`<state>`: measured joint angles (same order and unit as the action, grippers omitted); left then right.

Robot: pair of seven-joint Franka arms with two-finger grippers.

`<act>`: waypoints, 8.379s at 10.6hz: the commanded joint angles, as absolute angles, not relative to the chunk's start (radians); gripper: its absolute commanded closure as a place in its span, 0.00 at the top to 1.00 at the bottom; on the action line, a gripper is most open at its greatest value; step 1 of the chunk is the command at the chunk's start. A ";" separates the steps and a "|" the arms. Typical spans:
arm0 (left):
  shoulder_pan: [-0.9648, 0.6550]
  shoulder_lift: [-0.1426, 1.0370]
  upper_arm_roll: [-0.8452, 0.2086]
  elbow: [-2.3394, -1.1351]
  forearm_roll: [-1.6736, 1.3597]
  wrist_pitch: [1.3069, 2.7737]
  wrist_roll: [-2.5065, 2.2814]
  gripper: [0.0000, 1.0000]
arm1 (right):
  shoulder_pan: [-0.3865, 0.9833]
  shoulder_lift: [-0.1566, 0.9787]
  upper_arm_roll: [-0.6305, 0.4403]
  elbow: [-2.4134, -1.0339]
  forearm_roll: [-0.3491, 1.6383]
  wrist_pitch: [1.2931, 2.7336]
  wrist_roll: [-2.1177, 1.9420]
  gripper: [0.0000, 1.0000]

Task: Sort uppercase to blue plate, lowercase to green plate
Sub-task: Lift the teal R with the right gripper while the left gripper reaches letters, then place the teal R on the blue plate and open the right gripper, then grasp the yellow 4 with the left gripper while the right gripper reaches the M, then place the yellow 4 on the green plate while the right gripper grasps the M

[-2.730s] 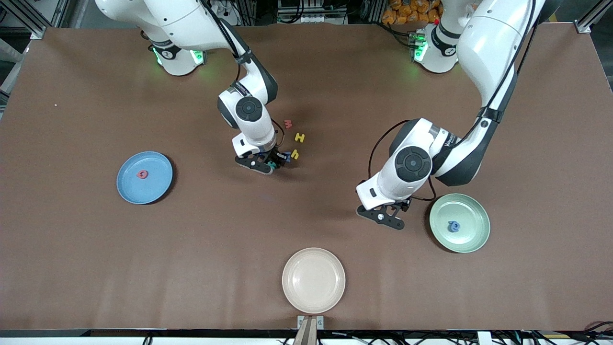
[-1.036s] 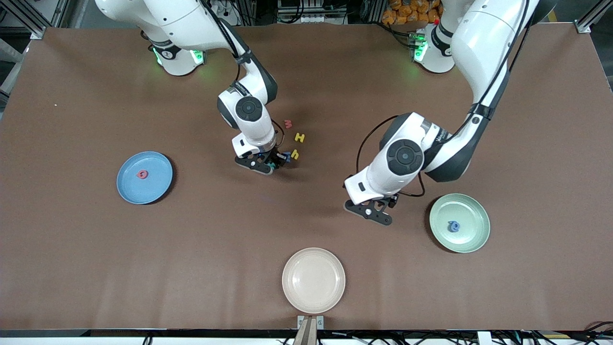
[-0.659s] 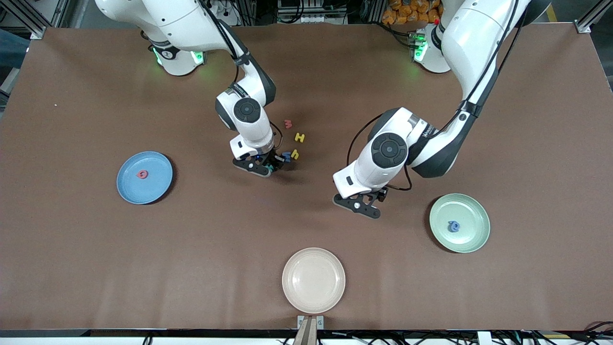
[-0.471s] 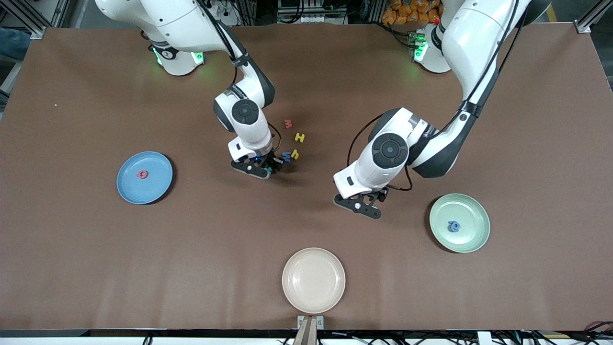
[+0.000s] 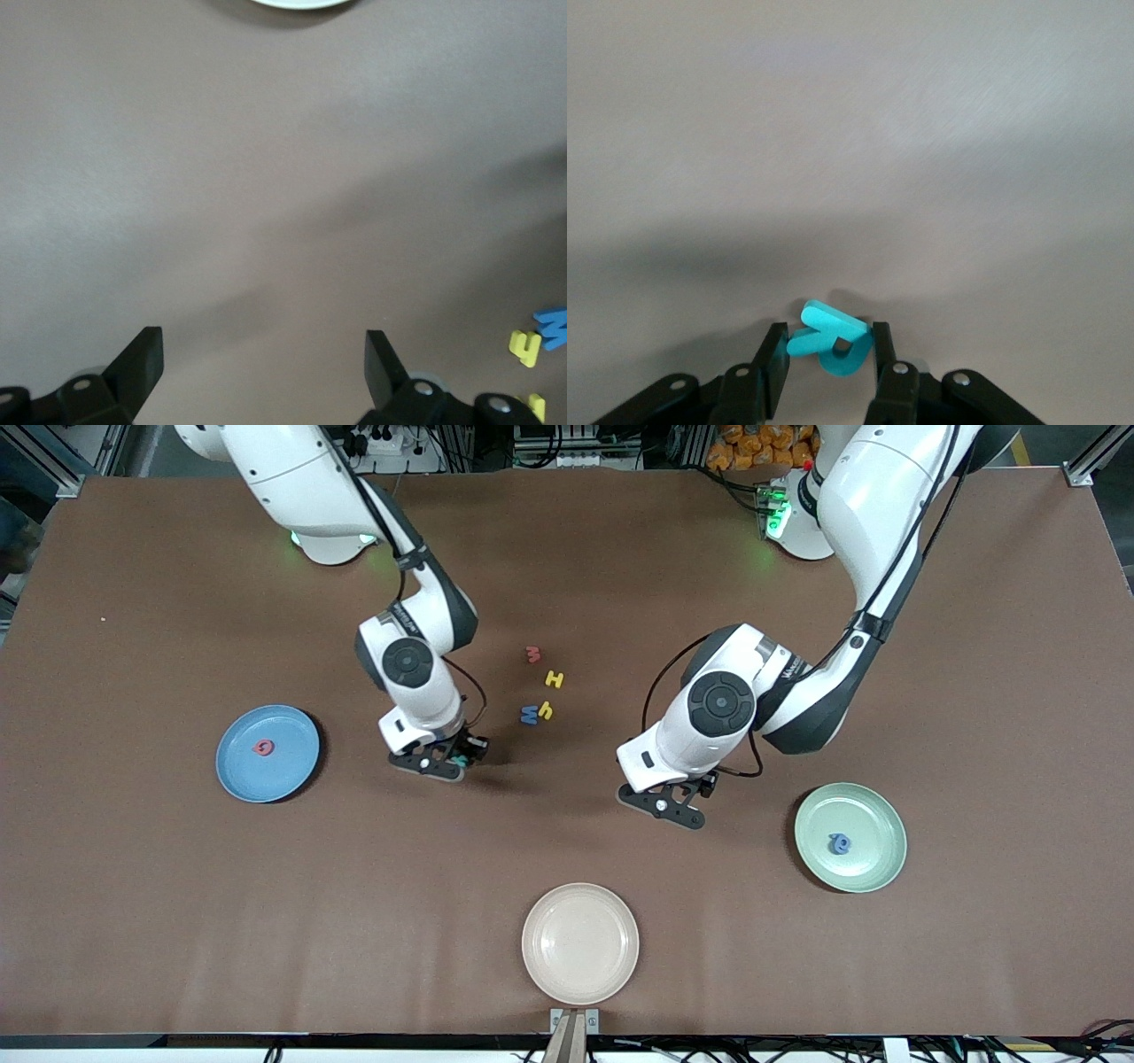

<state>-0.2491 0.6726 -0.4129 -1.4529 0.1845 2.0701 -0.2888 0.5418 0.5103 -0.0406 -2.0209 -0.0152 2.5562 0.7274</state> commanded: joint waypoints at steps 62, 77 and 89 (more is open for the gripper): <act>-0.166 0.667 -0.405 -1.516 0.328 2.141 -0.457 0.00 | 0.509 0.336 0.190 -2.188 -0.031 2.562 1.064 0.63; 0.087 0.706 -0.265 -1.496 0.232 2.092 -0.172 1.00 | 0.689 0.561 0.080 -1.996 -0.206 2.642 1.317 0.76; 0.028 0.457 -0.183 -1.465 0.195 1.832 -0.170 1.00 | 0.678 0.581 0.066 -1.971 -0.005 2.629 1.496 0.68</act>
